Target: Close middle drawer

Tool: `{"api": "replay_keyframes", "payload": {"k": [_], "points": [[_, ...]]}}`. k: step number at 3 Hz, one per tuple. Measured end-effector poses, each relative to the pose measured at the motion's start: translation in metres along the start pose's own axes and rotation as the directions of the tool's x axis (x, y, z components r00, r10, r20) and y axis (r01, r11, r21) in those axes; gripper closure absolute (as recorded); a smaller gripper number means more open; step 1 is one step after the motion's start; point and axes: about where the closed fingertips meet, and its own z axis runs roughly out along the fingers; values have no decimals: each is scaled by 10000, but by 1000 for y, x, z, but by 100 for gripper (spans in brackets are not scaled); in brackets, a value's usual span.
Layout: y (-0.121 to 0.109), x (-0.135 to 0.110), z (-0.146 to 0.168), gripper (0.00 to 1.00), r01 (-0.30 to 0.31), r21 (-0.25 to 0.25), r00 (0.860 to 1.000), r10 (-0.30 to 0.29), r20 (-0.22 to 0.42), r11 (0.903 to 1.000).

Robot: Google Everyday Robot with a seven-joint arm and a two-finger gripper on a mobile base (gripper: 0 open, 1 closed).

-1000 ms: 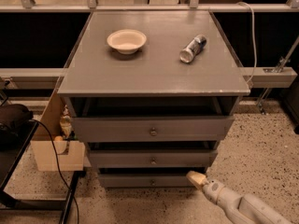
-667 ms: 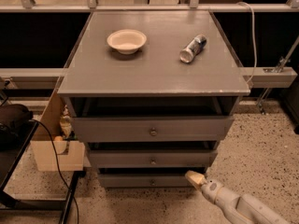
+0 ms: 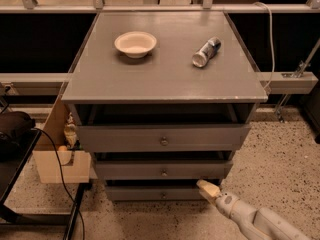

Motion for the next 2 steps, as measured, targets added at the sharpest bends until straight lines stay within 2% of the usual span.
{"api": "replay_keyframes", "payload": {"k": [1,2], "points": [[0,0,0,0,0,0,10000,0,-1,10000],[0,0,0,0,0,0,10000,0,-1,10000]]}}
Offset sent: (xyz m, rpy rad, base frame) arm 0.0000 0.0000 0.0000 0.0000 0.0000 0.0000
